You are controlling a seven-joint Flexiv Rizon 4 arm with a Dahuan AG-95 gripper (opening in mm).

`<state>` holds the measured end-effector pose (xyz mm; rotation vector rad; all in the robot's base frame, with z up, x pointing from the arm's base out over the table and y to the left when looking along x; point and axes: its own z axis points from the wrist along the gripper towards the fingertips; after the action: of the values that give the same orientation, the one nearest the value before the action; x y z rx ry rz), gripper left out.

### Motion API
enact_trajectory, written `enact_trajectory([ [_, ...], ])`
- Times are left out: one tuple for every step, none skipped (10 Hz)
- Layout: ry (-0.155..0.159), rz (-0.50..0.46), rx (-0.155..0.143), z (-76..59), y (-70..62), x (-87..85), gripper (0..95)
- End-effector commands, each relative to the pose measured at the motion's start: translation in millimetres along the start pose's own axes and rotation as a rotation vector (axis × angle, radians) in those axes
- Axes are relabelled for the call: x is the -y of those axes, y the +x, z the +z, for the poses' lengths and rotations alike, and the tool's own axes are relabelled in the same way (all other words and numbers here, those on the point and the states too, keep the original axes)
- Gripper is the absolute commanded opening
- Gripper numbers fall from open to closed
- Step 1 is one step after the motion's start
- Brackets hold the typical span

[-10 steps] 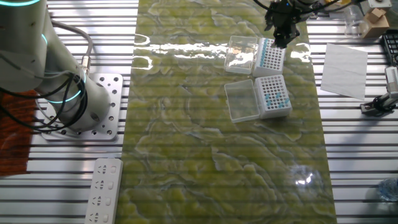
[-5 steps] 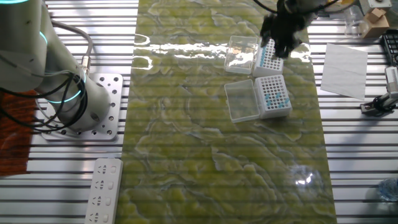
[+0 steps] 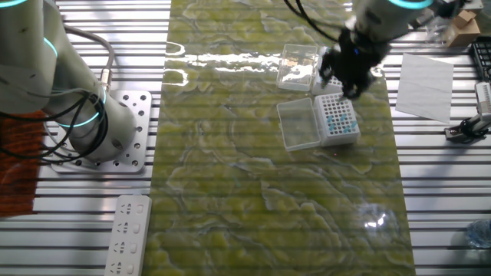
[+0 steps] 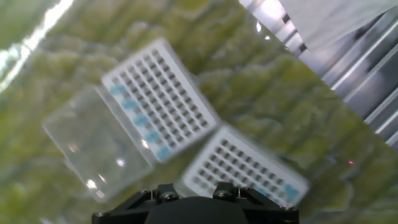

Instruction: Transfer all medium pipette tips from one holder to another

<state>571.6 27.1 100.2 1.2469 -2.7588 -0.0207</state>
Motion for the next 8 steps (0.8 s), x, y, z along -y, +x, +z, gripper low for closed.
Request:
enact_trajectory([
  [0.007, -0.012, 0.010, 5.9, 0.9, 11.8, 38.0],
  [0.007, -0.012, 0.010, 5.9, 0.9, 11.8, 38.0],
  [0.010, -0.012, 0.012, 6.6, -4.5, 16.7, 38.0],
  [0.013, -0.016, 0.013, 8.5, -5.0, 17.2, 38.0],
  [0.017, -0.017, 0.015, 10.2, -5.0, 17.6, 38.0],
  [0.022, -0.017, 0.018, 11.4, -5.3, 18.0, 38.0],
  [0.026, -0.017, 0.019, 12.6, -5.8, 18.6, 38.0],
  [0.026, -0.017, 0.019, 12.6, -5.8, 18.6, 38.0],
])
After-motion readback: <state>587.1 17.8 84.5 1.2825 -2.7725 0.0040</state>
